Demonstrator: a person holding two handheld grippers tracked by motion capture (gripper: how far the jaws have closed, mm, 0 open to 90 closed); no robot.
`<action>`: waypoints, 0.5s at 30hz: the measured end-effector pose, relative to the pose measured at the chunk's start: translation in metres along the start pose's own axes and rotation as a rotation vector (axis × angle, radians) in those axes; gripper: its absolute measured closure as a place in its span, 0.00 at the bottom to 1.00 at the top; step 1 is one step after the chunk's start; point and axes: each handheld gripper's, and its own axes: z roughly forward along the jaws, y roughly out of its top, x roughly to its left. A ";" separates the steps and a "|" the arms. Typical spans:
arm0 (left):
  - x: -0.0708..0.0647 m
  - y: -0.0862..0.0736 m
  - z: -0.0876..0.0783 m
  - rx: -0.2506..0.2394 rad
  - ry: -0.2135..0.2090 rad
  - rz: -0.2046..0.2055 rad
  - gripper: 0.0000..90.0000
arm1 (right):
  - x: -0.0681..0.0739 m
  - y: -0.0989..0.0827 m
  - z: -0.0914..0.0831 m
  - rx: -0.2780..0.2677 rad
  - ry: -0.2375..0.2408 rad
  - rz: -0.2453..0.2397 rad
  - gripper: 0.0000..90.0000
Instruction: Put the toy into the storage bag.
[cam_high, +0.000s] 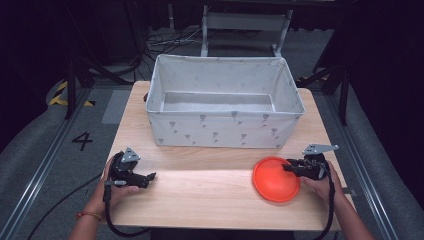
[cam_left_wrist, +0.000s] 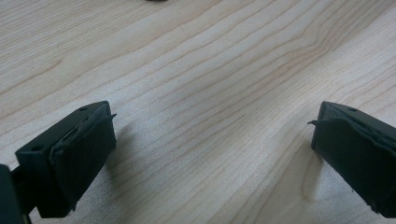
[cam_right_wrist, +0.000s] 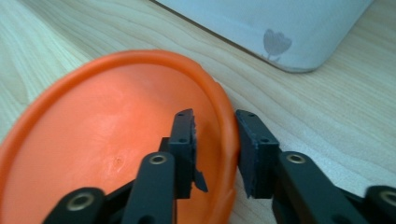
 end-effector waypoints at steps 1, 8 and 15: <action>0.000 0.000 0.000 0.000 0.000 0.000 0.00 | 0.002 0.001 -0.002 -0.010 0.003 -0.010 0.81; 0.000 0.000 0.000 0.000 0.000 0.000 0.00 | 0.010 0.009 -0.020 -0.077 0.043 -0.060 0.89; 0.000 0.000 0.000 0.000 0.000 0.000 0.00 | 0.033 0.021 -0.044 -0.131 0.039 -0.172 0.92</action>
